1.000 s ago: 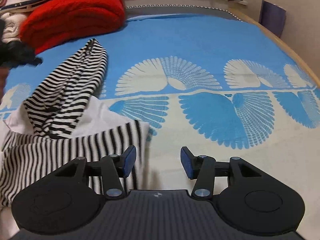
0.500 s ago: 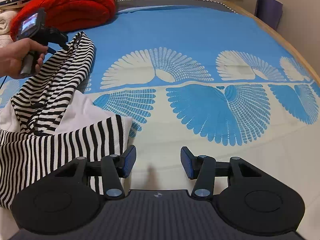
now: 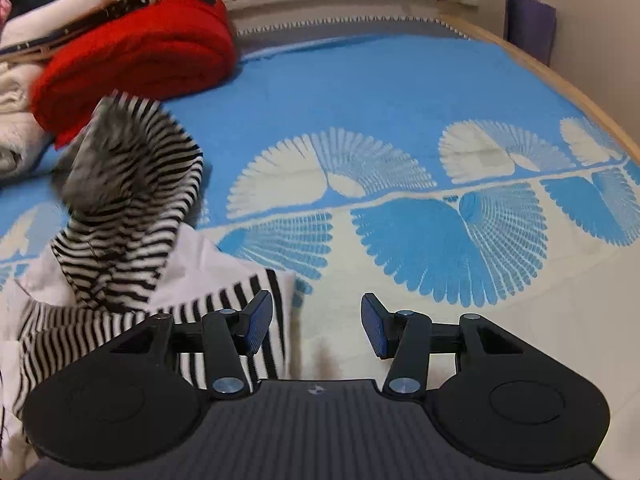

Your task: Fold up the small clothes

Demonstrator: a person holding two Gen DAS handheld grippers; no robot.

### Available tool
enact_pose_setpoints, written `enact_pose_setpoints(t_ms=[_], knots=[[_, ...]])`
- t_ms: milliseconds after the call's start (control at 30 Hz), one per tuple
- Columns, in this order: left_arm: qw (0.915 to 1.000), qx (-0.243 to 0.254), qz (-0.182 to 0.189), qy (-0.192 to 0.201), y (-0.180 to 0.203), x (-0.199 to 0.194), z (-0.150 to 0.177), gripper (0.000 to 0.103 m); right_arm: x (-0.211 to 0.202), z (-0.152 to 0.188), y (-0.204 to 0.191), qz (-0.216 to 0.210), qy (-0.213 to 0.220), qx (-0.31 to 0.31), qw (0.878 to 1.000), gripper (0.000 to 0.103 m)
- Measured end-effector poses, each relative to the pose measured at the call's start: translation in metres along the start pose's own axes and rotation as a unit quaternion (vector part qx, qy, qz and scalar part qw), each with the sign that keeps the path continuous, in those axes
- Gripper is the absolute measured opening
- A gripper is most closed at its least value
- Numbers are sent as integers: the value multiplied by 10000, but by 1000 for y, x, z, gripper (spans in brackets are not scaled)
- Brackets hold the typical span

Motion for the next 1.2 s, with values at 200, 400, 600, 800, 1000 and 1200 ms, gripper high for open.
enact_pose_setpoints(t_ms=[200,400,600,800,1000,1200], knots=[[9841,38,332,-1742,6,-126,59,6,-15,-4,0,-57,391,431,9983,51],[9513,-2654,-915,-1271,-65,-130,68,31,-11,8,-17,-469,168,868,9950,50],[9154,-3306,-1157,-1981,-74,-77,85,52,19,37,-47,-1177,-722,1240,9826,50],[8874,-3694,-1403,-2374,-63,-86,126,50,47,55,-61,-1153,-1132,1511,9752,50],[9146,-3219,-1456,-1967,-61,-76,110,4,57,60,-70,-1523,-1143,1895,9632,1],[9494,-2828,-1336,-291,-73,-109,57,1,4,11,-39,-2317,139,2629,9365,0]])
Point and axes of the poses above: each gripper's, at about its wrist camera, not at the fingertips, and x roughly the way its jaws point, y to its right, z to its underside, the point moved 3 cm from there along x, roughly the way its jaws point, and after that the axes turned 13 degrees about y, right-handed, at the moved point
